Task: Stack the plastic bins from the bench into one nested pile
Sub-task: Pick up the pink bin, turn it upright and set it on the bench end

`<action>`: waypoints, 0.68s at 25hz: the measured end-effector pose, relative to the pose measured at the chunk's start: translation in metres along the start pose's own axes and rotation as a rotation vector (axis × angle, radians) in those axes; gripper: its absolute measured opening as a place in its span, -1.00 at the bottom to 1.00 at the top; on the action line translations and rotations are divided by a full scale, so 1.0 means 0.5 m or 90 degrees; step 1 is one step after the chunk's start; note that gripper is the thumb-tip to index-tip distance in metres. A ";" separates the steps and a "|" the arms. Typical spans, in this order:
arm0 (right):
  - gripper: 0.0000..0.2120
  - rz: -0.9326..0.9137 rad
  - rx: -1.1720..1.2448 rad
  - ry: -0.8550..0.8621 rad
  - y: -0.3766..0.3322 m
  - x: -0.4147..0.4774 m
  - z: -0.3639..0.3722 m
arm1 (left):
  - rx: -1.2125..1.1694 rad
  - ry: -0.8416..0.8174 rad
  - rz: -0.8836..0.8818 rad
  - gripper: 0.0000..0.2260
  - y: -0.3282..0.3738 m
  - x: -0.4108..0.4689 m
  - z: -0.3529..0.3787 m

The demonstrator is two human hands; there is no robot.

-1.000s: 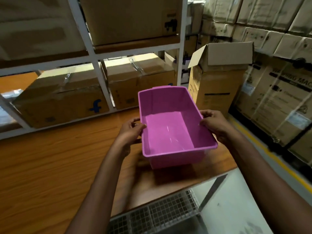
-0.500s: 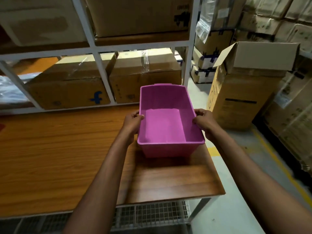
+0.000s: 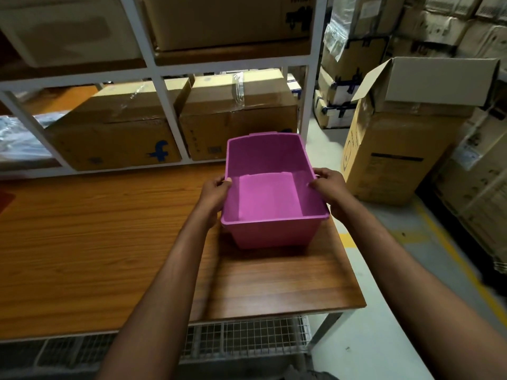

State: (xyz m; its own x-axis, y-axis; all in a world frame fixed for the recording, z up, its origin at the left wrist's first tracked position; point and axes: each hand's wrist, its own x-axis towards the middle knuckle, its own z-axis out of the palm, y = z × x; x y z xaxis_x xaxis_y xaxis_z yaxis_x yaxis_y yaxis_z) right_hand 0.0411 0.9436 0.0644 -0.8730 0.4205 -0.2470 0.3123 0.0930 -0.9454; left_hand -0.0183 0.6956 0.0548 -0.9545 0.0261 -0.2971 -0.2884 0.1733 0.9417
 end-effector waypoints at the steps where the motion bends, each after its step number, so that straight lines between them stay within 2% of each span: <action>1: -0.61 -0.005 0.004 0.011 0.003 -0.004 -0.001 | 0.004 0.000 0.009 -0.68 0.000 -0.007 -0.003; 4: -0.57 -0.028 0.031 0.083 0.031 -0.048 -0.009 | -0.015 0.066 0.074 -0.69 -0.024 -0.043 -0.017; 6: -0.63 -0.034 0.062 0.158 0.067 -0.104 -0.011 | -0.036 0.130 0.112 -0.62 -0.063 -0.087 -0.027; 9: -0.75 -0.064 0.073 0.247 0.137 -0.195 0.011 | -0.089 0.178 0.112 -0.55 -0.134 -0.166 -0.039; 14: -0.68 -0.056 0.066 0.238 0.235 -0.340 0.076 | -0.095 0.155 0.142 -0.76 -0.245 -0.274 -0.048; 17: -0.72 -0.034 0.061 0.210 0.279 -0.409 0.101 | -0.096 0.101 0.137 -0.78 -0.310 -0.333 -0.051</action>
State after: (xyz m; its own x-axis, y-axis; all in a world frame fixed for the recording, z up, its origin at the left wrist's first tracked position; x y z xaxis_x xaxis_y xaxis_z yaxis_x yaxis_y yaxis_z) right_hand 0.2442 0.8252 -0.0275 -0.7149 0.6872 -0.1292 0.2189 0.0445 -0.9747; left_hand 0.1832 0.6395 -0.0377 -0.9914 -0.1100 -0.0715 -0.0754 0.0319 0.9966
